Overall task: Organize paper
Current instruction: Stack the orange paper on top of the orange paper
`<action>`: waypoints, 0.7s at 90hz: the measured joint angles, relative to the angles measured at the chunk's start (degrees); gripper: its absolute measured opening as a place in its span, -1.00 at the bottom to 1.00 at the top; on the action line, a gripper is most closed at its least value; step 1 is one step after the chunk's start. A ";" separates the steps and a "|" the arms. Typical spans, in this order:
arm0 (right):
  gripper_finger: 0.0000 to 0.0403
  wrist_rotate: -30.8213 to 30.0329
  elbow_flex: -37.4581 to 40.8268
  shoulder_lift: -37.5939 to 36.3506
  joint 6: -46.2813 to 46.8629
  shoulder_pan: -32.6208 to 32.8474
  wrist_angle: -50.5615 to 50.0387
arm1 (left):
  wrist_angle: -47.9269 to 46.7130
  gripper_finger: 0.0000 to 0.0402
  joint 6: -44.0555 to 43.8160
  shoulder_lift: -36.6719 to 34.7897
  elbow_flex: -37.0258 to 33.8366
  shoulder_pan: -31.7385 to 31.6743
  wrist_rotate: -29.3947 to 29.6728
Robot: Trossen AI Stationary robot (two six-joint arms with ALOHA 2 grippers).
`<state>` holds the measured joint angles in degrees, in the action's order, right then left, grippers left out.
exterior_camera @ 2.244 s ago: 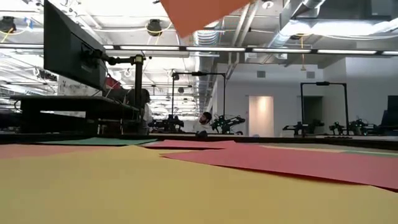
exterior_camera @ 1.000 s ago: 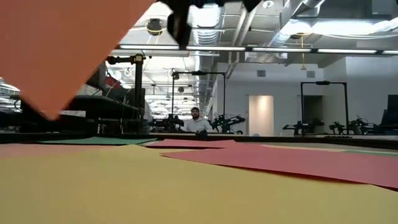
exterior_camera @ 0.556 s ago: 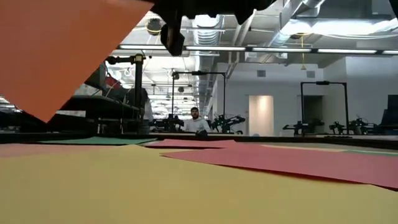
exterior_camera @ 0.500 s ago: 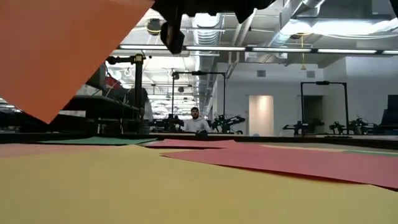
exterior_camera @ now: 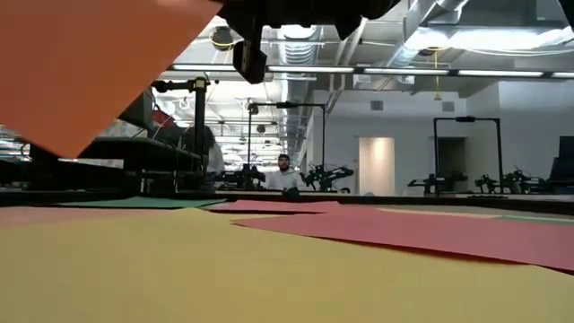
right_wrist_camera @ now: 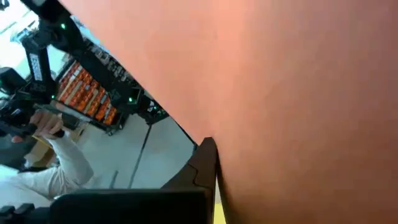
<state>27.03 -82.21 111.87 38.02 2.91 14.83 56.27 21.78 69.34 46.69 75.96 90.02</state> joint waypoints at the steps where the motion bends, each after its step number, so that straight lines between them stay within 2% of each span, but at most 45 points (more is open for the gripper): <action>1: -1.00 0.00 0.00 0.00 0.27 0.04 0.35 | -0.07 -1.00 0.45 0.00 0.30 -0.04 -0.01; 13: -1.00 0.87 0.00 0.00 3.23 1.05 4.73 | -0.22 -1.00 6.83 0.00 3.68 -0.99 -0.02; 27: -1.00 1.68 0.00 0.02 3.55 2.18 3.43 | -0.28 -1.00 14.06 0.00 7.07 -1.52 -0.02; 63: -1.00 2.54 0.00 0.02 5.10 6.40 5.67 | -0.36 -1.00 18.46 -0.02 8.57 -1.51 -0.01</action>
<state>29.56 -82.21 111.90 43.11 9.31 20.50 55.91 40.24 69.32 55.27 74.45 90.01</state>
